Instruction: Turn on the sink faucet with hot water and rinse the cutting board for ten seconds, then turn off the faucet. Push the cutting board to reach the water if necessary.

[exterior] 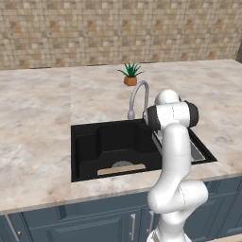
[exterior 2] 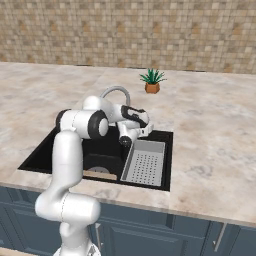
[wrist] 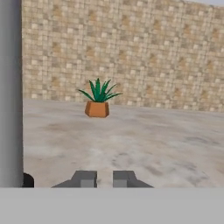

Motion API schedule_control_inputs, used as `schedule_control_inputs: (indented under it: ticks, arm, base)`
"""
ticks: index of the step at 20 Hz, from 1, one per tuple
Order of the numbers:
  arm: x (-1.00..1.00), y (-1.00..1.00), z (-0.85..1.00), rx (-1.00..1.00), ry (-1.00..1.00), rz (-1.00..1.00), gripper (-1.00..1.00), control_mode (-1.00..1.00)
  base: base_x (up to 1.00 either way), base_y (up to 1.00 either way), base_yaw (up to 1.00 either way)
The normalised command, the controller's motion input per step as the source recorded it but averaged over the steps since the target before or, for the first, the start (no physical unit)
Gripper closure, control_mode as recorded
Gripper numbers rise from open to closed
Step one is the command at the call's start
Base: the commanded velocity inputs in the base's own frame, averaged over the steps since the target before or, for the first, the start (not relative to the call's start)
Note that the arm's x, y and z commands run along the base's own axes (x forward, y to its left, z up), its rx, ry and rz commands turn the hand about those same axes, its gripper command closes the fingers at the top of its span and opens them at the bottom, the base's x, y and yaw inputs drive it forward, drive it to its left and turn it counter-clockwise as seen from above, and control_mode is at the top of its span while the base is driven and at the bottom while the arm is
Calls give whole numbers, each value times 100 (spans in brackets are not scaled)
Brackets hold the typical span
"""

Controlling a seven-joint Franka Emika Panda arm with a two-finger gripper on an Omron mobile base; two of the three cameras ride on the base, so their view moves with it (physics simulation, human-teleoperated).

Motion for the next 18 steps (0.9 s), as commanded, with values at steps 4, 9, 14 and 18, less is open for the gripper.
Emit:
schedule_control_inputs:
  ticks: [4, 9, 14, 18]
  arm:
    - [-16, -71, -28, 6, 0, 0, 100, -100]
    - [-12, -73, -26, 4, 0, 0, 100, -100]
    - [-12, -76, -24, 3, 0, 0, 100, -100]
    - [-12, -75, -20, 2, 0, 0, 100, -100]
  base:
    - [0, 0, 0]
    - [0, 0, 0]
    - [0, 0, 0]
    - [0, 0, 0]
